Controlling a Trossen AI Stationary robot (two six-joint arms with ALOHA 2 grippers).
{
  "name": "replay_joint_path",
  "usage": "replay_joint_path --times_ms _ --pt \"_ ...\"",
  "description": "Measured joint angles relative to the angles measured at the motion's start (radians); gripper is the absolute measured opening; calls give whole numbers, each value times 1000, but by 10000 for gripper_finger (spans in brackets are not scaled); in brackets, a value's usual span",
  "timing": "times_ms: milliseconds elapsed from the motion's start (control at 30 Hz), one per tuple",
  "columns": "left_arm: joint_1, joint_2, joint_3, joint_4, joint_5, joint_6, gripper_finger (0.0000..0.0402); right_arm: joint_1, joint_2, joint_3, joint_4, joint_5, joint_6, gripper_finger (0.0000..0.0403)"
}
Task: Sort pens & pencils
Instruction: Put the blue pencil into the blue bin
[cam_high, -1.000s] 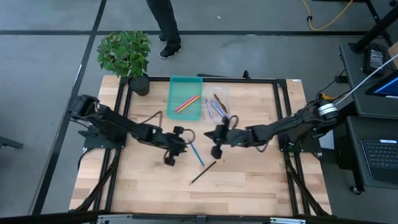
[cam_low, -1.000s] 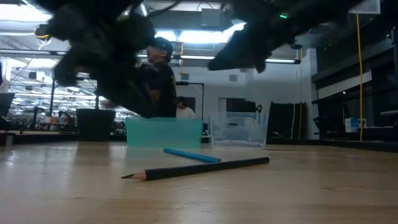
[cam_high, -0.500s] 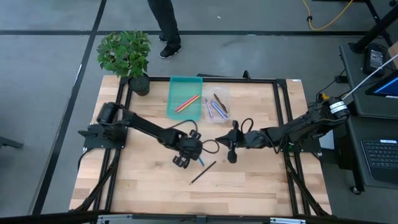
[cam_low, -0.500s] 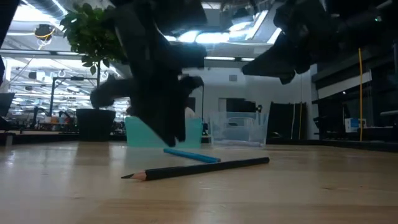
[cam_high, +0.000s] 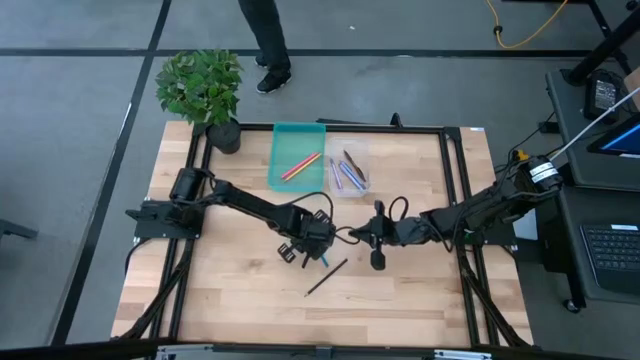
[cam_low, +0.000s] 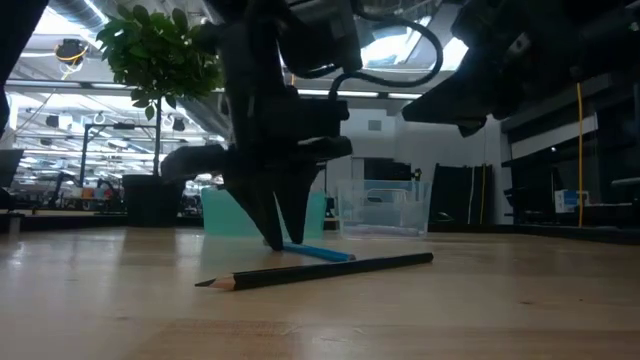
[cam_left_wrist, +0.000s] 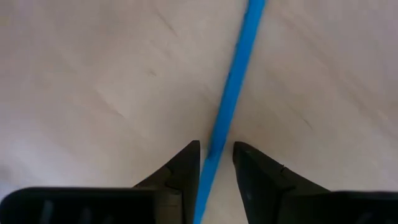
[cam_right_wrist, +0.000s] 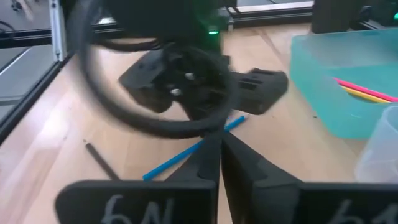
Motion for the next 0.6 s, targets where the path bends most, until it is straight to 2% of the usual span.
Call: replay_joint_path --times_ms 400,600 --pt "42 8 2 -27 120 17 70 26 1 0 21 2 0 8" --pt "46 54 9 -51 136 -2 69 26 1 0 26 2 0 14"
